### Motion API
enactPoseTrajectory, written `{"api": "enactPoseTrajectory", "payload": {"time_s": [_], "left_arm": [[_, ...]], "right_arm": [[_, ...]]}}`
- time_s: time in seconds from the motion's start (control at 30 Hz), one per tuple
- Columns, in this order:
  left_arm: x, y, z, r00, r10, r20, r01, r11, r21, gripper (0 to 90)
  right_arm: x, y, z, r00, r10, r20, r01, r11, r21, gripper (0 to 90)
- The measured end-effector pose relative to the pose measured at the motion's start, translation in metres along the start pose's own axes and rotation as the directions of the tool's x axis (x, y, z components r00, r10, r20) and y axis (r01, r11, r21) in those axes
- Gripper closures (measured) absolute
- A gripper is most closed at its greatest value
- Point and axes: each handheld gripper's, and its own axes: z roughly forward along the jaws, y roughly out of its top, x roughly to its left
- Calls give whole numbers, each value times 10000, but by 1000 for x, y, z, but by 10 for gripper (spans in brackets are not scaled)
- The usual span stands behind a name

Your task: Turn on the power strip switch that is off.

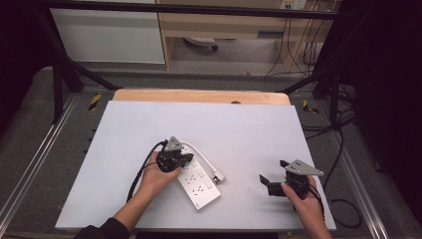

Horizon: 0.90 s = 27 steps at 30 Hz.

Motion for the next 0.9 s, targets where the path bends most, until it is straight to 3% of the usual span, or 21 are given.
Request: {"api": "enactPoseTrajectory", "payload": {"time_s": [0.43,0.9], "left_arm": [[-1,1,-1,10000,-48,76,48,10000,-48,900],[-1,4,-8,9998,-65,162,71,9991,-409,900]], "right_arm": [[0,0,0,10000,-8,-15,8,10000,-5,35],[0,0,0,10000,17,-9,-17,10000,-10,35]]}}
